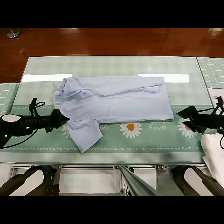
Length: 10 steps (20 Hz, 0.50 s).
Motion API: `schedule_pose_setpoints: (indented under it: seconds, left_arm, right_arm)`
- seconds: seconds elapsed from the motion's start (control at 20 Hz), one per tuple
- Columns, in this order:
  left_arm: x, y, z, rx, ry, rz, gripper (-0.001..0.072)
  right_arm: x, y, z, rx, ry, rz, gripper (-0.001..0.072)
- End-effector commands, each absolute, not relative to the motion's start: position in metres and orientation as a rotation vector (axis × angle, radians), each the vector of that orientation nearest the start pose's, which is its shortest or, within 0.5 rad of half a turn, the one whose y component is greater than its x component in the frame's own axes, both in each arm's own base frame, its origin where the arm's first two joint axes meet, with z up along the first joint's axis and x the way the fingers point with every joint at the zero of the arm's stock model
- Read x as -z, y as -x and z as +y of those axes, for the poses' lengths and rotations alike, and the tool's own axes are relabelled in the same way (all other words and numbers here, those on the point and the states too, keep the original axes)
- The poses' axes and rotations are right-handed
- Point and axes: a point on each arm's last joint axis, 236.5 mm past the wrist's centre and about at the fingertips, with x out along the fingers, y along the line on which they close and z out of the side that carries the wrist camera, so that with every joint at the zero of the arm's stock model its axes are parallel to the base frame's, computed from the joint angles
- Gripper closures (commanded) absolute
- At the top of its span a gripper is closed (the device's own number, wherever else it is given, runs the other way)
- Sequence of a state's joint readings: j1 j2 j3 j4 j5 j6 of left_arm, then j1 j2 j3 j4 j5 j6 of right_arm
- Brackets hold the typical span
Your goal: Fold the shirts.
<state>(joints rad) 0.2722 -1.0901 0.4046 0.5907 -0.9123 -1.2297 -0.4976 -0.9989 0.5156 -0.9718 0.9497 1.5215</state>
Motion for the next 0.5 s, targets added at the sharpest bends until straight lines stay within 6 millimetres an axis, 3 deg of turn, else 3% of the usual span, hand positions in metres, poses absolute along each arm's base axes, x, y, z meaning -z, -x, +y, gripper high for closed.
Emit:
schedule_pose_setpoints:
  seconds: [0.0,0.25,0.3,0.35,0.4,0.45]
  left_arm:
    - [0.086,-0.277,-0.085,0.157,0.968,1.251,0.0684]
    - [0.086,-0.276,-0.086,0.161,0.970,1.255,0.0684]
    - [0.086,-0.276,-0.086,0.162,0.970,1.256,0.0684]
    - [0.086,-0.276,-0.086,0.162,0.970,1.256,0.0685]
    - [0.086,-0.276,-0.086,0.162,0.970,1.256,0.0685]
    - [0.085,-0.277,-0.087,0.163,0.978,1.251,0.0685]
  right_arm:
    - [0.102,-0.284,-0.013,0.213,-0.933,1.255,0.0091]
    - [0.104,-0.322,0.022,0.090,-0.948,1.322,0.0092]
    - [0.102,-0.331,0.029,0.066,-0.921,1.321,0.0172]
    - [0.099,-0.338,0.035,0.042,-0.900,1.320,0.0402]
    - [0.094,-0.344,0.042,0.004,-0.863,1.317,0.0682]
    - [0.086,-0.351,0.045,-0.027,-0.834,1.309,0.0687]
